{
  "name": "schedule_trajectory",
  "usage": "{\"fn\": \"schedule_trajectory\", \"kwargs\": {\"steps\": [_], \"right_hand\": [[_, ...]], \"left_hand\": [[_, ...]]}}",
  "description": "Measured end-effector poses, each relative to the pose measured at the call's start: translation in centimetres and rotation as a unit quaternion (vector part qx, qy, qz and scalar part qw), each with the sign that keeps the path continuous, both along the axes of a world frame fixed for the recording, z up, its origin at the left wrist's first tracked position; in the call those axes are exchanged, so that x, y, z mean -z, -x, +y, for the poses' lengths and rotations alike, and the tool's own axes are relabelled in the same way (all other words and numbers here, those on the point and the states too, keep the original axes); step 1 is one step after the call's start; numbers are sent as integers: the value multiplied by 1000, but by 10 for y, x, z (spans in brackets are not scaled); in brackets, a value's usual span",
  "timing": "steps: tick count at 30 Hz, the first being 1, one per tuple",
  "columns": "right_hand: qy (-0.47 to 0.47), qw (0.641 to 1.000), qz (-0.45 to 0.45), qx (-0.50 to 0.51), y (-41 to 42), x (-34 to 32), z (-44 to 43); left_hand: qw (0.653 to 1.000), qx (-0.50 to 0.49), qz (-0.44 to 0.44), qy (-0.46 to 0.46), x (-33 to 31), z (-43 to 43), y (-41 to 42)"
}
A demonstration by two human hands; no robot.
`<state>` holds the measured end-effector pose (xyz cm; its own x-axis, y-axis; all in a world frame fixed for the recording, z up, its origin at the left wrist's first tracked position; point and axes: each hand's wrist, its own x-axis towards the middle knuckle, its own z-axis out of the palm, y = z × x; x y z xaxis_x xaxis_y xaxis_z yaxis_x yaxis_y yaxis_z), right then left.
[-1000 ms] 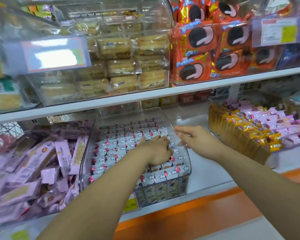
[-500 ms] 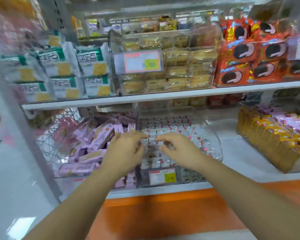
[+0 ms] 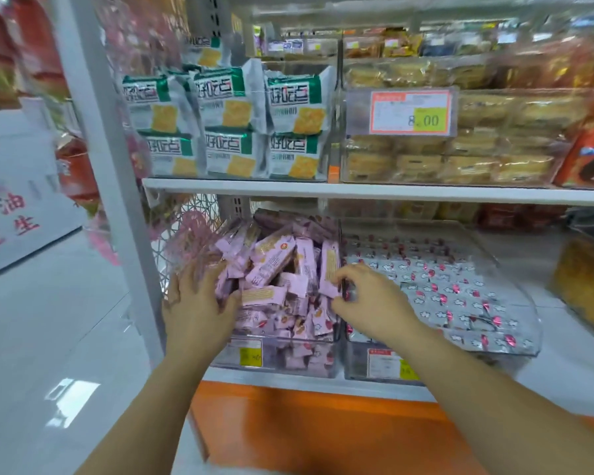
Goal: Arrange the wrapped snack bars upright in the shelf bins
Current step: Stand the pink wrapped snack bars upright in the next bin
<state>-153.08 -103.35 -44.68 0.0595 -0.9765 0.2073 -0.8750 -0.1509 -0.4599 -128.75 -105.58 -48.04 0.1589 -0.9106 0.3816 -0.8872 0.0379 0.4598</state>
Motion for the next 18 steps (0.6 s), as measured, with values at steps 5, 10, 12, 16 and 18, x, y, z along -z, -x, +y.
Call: {"fn": "schedule_trajectory", "kwargs": {"steps": [5, 10, 12, 16, 18], "right_hand": [[35, 999, 9, 4, 4, 3, 1], [52, 998, 9, 38, 22, 7, 8], [57, 997, 12, 56, 31, 8, 12], [58, 993, 17, 105, 54, 7, 25], [59, 990, 22, 128, 66, 6, 31]], "left_hand": [[999, -8, 36, -12, 2, -3, 3], [999, 41, 30, 12, 2, 0, 21], [998, 55, 30, 12, 1, 2, 29], [993, 106, 47, 16, -2, 7, 51], [990, 130, 50, 22, -3, 10, 62]]}}
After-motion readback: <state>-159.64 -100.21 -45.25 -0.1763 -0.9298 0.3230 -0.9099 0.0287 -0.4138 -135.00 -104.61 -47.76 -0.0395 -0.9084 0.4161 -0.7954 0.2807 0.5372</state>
